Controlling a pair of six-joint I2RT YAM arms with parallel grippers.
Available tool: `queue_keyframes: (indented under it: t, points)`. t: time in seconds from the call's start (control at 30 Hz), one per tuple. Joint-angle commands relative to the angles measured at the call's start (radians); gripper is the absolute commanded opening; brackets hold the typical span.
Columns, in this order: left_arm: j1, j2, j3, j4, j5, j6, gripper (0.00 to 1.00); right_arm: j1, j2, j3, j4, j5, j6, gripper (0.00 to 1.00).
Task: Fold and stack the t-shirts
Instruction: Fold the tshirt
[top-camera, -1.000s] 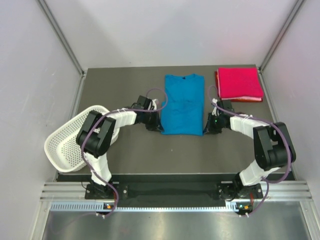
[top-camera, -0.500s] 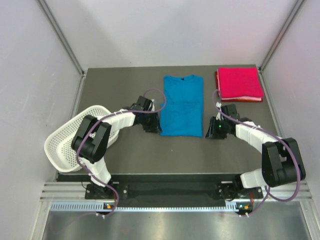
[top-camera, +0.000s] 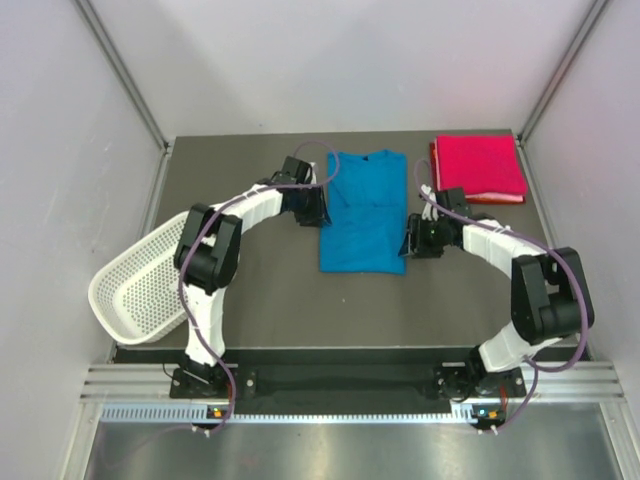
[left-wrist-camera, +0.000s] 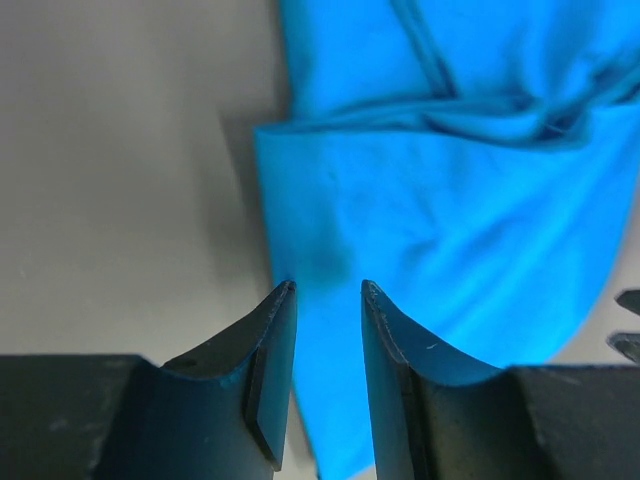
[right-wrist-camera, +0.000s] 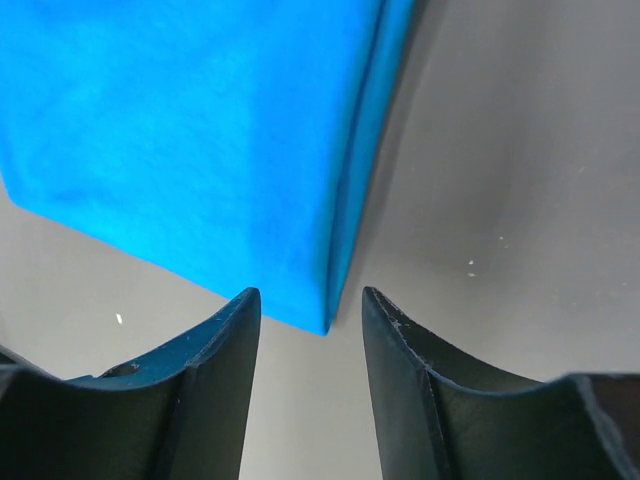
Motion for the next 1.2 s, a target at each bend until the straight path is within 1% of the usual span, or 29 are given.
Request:
queue_keyframes:
  t: [0.0,0.27,0.3,0.33,0.37,0.4,0.47,0.5,0.53,0.7,0.73,0.77,0.8,0.87,0.9,0.97,1.17]
  points:
    - [0.008,0.049,0.072,-0.044,0.028,0.041,0.37,-0.006,0.032,0.039,0.032,-0.014,-0.035,0.46]
    - [0.011,0.108,0.114,-0.043,0.037,0.060,0.36,-0.006,0.086,-0.004,0.117,-0.057,-0.027,0.45]
    - [0.011,0.110,0.117,-0.043,0.048,0.061,0.35,-0.004,0.092,-0.011,0.125,-0.057,-0.027,0.42]
    - [0.012,0.109,0.115,-0.026,0.053,0.064,0.29,-0.006,0.096,-0.016,0.136,-0.056,-0.024,0.40]
    - [0.014,0.105,0.111,-0.017,0.066,0.064,0.25,-0.006,0.095,-0.033,0.141,-0.048,-0.020,0.31]
    - [0.015,0.104,0.109,-0.005,0.076,0.064,0.22,-0.004,0.093,-0.042,0.147,-0.039,-0.016,0.25]
    - [0.020,0.101,0.108,0.025,0.105,0.061,0.07,-0.006,0.087,-0.074,0.168,-0.022,-0.001,0.14]
    - [0.023,0.096,0.109,0.035,0.125,0.060,0.03,-0.006,0.076,-0.085,0.174,-0.016,0.002,0.04]
    - [0.023,0.096,0.108,0.043,0.136,0.060,0.00,-0.007,0.069,-0.108,0.182,-0.010,0.010,0.00]
    - [0.026,0.082,0.112,0.063,0.146,0.061,0.00,-0.007,0.038,-0.140,0.202,0.007,0.028,0.00]
    - [0.026,0.082,0.114,0.057,0.142,0.061,0.00,-0.008,0.035,-0.136,0.196,0.004,0.033,0.03]
    - [0.026,0.081,0.115,0.048,0.133,0.064,0.00,-0.008,0.024,-0.130,0.179,0.003,0.034,0.14]
    - [0.027,0.078,0.115,0.034,0.125,0.064,0.12,-0.006,0.017,-0.122,0.174,0.004,0.034,0.20]
    - [0.032,0.066,0.111,0.016,0.090,0.072,0.27,-0.009,-0.002,-0.090,0.153,0.015,0.034,0.30]
    - [0.035,0.063,0.109,0.006,0.080,0.075,0.34,-0.009,-0.014,-0.075,0.130,0.019,0.034,0.37]
    - [0.047,0.058,0.111,0.005,0.076,0.083,0.37,-0.021,-0.014,-0.018,0.112,0.026,0.024,0.43]
    - [0.067,0.102,0.161,0.012,0.120,0.089,0.38,-0.058,0.069,0.166,0.070,-0.002,-0.016,0.44]
